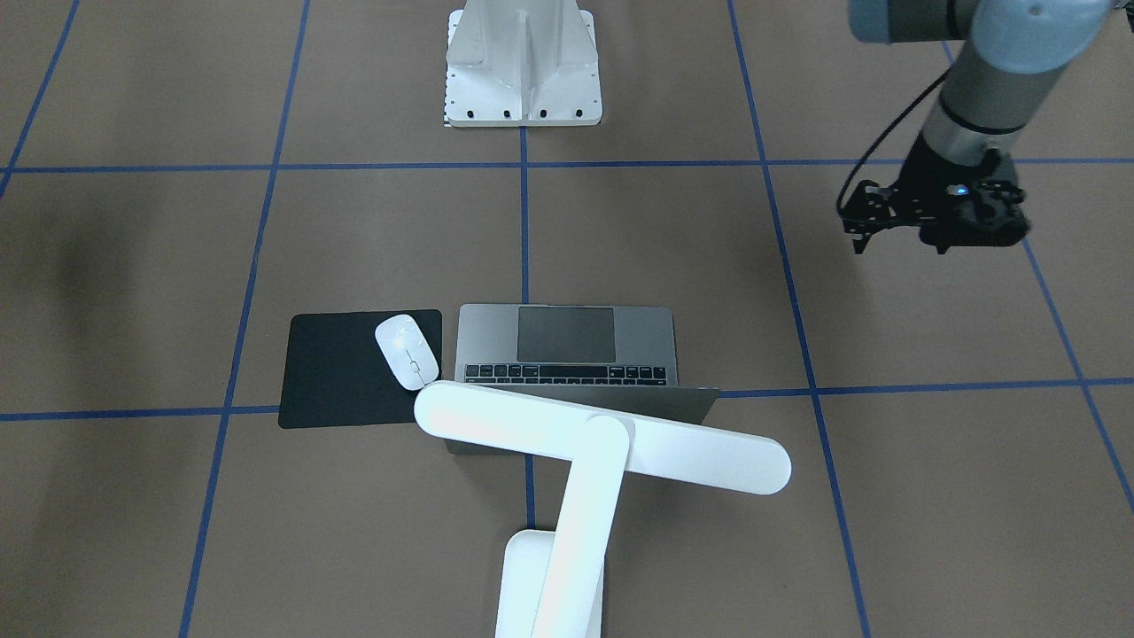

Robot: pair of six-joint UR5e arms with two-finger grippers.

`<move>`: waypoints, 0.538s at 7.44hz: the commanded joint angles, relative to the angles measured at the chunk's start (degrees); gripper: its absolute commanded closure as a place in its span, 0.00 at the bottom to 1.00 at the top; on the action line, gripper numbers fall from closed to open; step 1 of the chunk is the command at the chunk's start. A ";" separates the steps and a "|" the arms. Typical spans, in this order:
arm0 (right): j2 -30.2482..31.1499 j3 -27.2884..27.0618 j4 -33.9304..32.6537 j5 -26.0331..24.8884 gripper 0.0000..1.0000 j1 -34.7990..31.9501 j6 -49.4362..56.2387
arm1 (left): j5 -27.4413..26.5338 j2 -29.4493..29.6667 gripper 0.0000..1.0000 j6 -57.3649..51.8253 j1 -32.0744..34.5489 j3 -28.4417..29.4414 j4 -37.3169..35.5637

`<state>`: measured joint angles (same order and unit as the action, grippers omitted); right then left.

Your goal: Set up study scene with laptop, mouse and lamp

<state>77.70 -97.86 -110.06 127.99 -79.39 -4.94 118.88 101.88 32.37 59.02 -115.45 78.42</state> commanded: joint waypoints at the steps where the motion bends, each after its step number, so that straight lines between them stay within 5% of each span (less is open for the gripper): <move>1: 4.64 0.04 1.69 0.25 0.00 -4.35 6.49 | 5.20 -6.68 0.00 -16.21 11.59 3.01 0.42; 4: 9.47 0.65 1.78 0.16 0.00 -9.28 16.06 | 8.56 -14.23 0.00 -30.32 22.07 13.71 10.72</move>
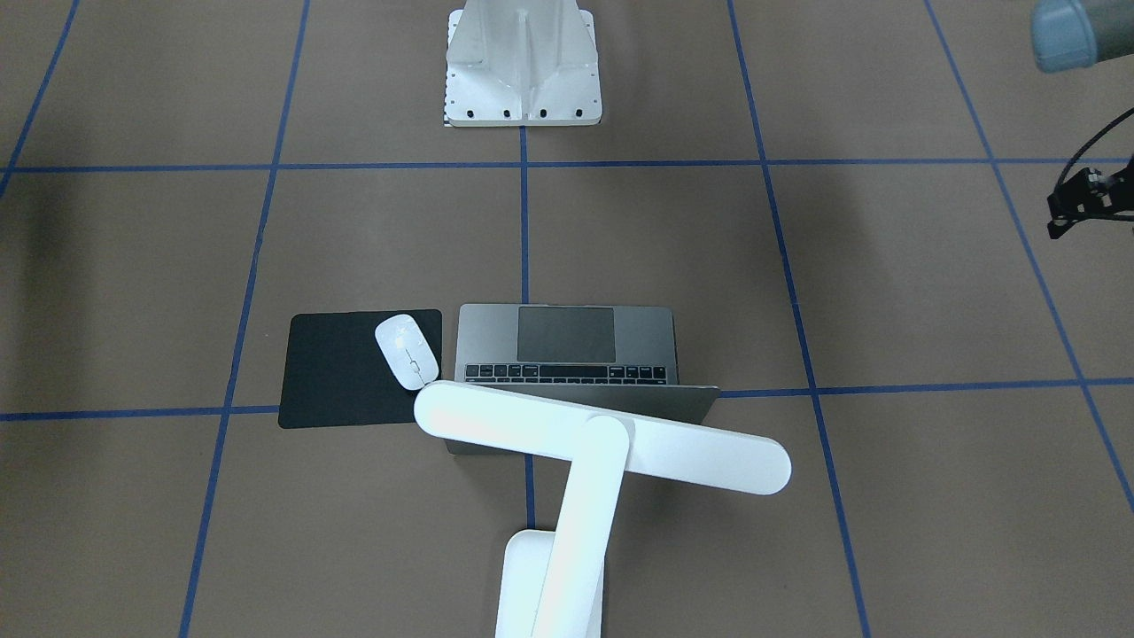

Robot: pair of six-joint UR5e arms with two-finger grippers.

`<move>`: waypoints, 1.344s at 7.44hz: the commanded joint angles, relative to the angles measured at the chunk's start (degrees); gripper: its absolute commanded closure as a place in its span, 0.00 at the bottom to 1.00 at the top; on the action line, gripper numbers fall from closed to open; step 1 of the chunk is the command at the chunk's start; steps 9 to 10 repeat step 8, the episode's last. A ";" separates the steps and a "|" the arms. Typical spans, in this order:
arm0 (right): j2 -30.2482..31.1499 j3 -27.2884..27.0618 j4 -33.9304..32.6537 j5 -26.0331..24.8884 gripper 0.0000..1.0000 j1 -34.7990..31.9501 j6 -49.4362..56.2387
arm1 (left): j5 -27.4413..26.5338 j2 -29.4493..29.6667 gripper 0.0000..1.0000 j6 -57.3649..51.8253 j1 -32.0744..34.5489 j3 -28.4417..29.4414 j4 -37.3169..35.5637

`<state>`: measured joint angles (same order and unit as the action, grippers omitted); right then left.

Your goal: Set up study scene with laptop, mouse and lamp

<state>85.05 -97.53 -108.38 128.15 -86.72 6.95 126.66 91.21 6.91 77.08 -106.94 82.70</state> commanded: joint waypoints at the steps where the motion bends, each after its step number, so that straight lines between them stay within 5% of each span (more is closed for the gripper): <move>1: 2.13 2.23 0.09 -0.01 0.00 -4.05 7.17 | 1.13 -4.28 0.00 -6.97 6.57 11.16 12.25; 3: 2.49 3.48 0.09 -0.01 0.00 -5.74 7.64 | 3.59 -3.68 0.00 -14.79 12.54 22.69 17.04; 7: 3.01 3.39 0.09 -0.01 0.00 -6.10 7.55 | 12.72 -2.97 0.00 -16.66 20.82 22.04 15.30; 10: 3.10 3.22 0.09 0.08 0.00 -6.27 7.55 | 12.73 -1.67 0.00 -16.66 21.44 19.86 11.12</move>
